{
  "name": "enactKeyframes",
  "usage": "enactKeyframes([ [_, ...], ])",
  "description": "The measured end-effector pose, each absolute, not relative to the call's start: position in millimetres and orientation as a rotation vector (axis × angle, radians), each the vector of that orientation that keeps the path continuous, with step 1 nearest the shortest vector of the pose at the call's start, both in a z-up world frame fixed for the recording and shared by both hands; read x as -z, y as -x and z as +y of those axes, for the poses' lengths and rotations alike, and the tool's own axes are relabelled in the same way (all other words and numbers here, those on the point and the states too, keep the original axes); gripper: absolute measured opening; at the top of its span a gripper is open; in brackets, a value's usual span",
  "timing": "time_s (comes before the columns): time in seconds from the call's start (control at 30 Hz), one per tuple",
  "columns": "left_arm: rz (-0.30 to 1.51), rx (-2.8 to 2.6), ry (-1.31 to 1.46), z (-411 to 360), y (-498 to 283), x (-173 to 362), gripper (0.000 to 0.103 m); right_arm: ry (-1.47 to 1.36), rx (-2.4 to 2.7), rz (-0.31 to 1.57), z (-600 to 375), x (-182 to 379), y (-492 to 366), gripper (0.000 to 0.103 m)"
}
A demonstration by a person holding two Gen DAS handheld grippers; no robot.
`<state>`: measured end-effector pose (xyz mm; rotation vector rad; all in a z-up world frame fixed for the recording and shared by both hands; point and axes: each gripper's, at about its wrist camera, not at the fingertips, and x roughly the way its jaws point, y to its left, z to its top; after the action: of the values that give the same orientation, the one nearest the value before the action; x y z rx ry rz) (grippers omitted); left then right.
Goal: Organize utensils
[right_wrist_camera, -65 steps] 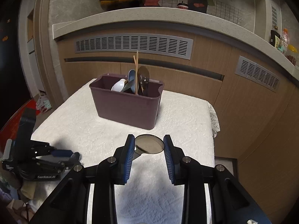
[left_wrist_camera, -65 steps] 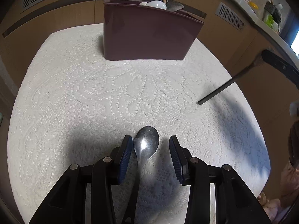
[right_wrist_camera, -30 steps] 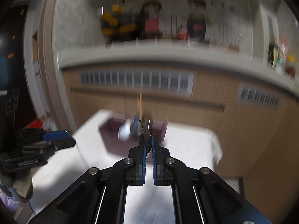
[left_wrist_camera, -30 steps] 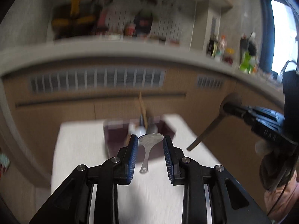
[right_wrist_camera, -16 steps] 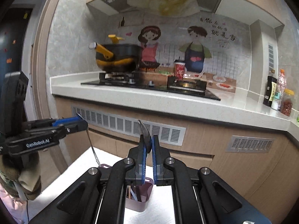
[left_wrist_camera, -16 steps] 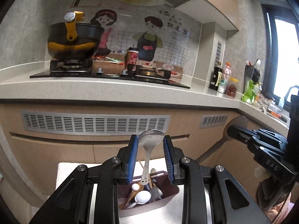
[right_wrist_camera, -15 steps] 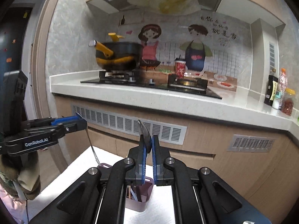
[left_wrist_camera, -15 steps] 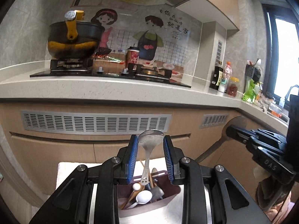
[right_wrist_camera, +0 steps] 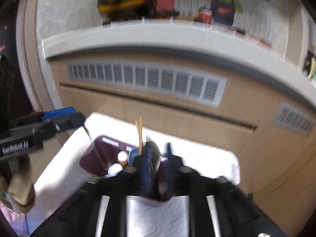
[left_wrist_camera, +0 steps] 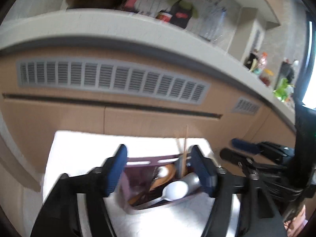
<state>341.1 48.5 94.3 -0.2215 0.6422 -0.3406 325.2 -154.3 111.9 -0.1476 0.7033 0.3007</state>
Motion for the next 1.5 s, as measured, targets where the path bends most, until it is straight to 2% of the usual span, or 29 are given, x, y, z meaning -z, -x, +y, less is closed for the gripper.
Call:
enactKeyframes([
  [0.07, 0.655, 0.306, 0.216, 50, -339, -84, 0.069, 0.113, -0.281, 0.699, -159, -104, -327, 0.074],
  [0.23, 0.645, 0.232, 0.228, 59, -305, -71, 0.075, 0.075, -0.239, 0.674, -172, -99, -312, 0.074],
  [0.33, 0.591, 0.182, 0.186, 55, -265, -69, 0.087, 0.033, -0.211, 0.644, -184, -96, -281, 0.076],
  [0.4, 0.556, 0.145, 0.147, 48, -230, -65, 0.095, 0.023, -0.204, 0.622, -189, -94, -258, 0.086],
  [0.47, 0.538, 0.124, 0.123, 42, -201, -62, 0.098, 0.021, -0.184, 0.59, -192, -91, -226, 0.093],
  [0.6, 0.521, 0.084, 0.093, 30, -151, -52, 0.1, 0.015, -0.127, 0.559, -195, -82, -177, 0.097],
  [0.9, 0.508, 0.054, 0.031, 7, -95, -45, 0.103, 0.018, -0.034, 0.516, -197, -52, -104, 0.098],
  [1.5, 0.573, 0.029, 0.014, 4, -87, -41, 0.103, 0.044, -0.033, 0.518, -199, -44, -83, 0.099],
])
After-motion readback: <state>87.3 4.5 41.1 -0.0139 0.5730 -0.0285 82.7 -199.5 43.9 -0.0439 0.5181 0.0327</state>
